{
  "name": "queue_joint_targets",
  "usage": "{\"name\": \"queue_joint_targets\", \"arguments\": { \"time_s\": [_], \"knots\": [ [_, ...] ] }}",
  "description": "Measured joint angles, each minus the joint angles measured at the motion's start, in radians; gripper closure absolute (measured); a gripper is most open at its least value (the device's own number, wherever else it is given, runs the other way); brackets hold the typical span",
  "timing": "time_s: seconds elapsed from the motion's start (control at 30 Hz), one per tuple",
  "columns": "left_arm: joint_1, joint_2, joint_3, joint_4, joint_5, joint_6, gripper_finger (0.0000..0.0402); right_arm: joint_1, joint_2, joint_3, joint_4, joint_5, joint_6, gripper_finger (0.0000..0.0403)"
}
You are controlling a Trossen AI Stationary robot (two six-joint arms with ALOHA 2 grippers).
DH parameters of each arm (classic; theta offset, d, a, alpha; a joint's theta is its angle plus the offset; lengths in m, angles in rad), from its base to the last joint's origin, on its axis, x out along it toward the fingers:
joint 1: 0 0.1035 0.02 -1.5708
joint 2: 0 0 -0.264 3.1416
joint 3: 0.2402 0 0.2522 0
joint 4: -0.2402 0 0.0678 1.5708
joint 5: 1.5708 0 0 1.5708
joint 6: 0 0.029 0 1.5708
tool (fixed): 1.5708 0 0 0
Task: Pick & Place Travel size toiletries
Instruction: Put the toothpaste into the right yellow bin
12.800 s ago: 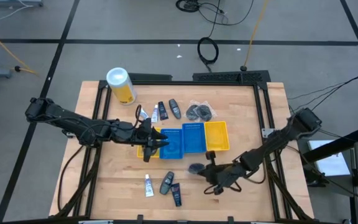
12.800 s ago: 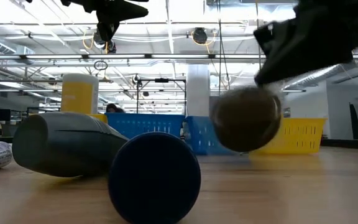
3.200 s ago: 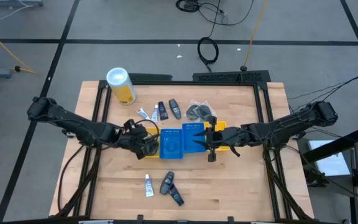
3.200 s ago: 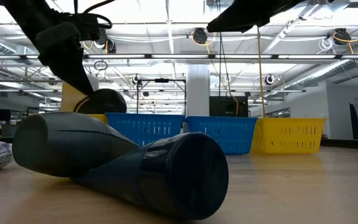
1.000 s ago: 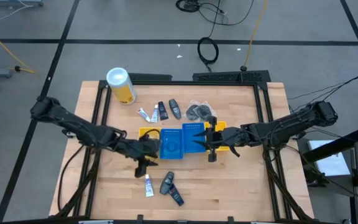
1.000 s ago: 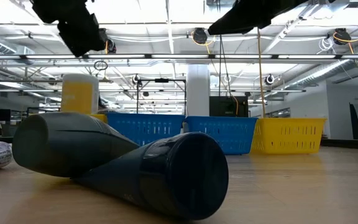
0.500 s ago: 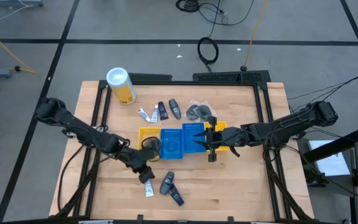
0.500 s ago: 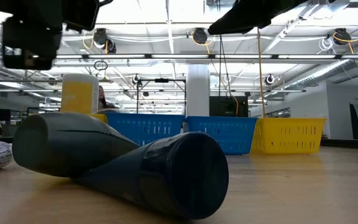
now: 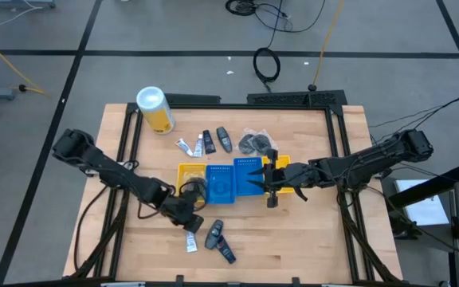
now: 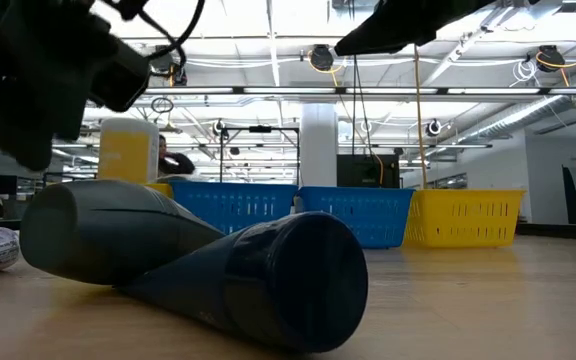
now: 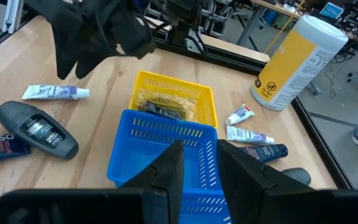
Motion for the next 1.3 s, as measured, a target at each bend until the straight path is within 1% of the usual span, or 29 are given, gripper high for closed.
{"name": "queue_joint_targets", "arguments": {
  "time_s": [0.07,0.17,0.4,0.53,0.63,0.8,0.93,1.3],
  "knots": [
    [0.0,0.002,0.0,-0.027,-0.006,-0.01,0.0247,0.0,0.0,0.0,-0.002,0.0,-0.007,0.0312],
    [-0.001,0.001,0.0,-0.078,-0.049,-0.052,0.0247,0.0,0.0,0.0,-0.003,0.0,-0.009,0.0312],
    [-0.007,0.001,0.0,-0.171,-0.079,-0.142,0.0247,0.0,0.0,0.0,-0.007,0.0,-0.012,0.0312],
    [-0.009,0.002,0.0,-0.17,-0.093,-0.157,0.0247,0.0,0.0,0.0,-0.007,0.0,-0.012,0.0312],
    [-0.014,0.026,0.001,-0.156,-0.095,-0.169,0.0248,0.0,0.0,0.0,-0.007,0.0,-0.015,0.0312],
    [-0.029,0.08,0.001,-0.121,-0.055,-0.19,0.0248,0.0,0.0,0.0,-0.007,0.0,-0.016,0.0312],
    [-0.031,0.105,0.002,-0.077,-0.052,-0.193,0.0248,0.0,0.0,0.0,-0.007,0.0,-0.016,0.0312],
    [-0.03,0.15,0.001,-0.078,-0.045,-0.236,0.0247,0.0,0.0,0.0,-0.007,0.0,-0.016,0.0312]
  ]
}}
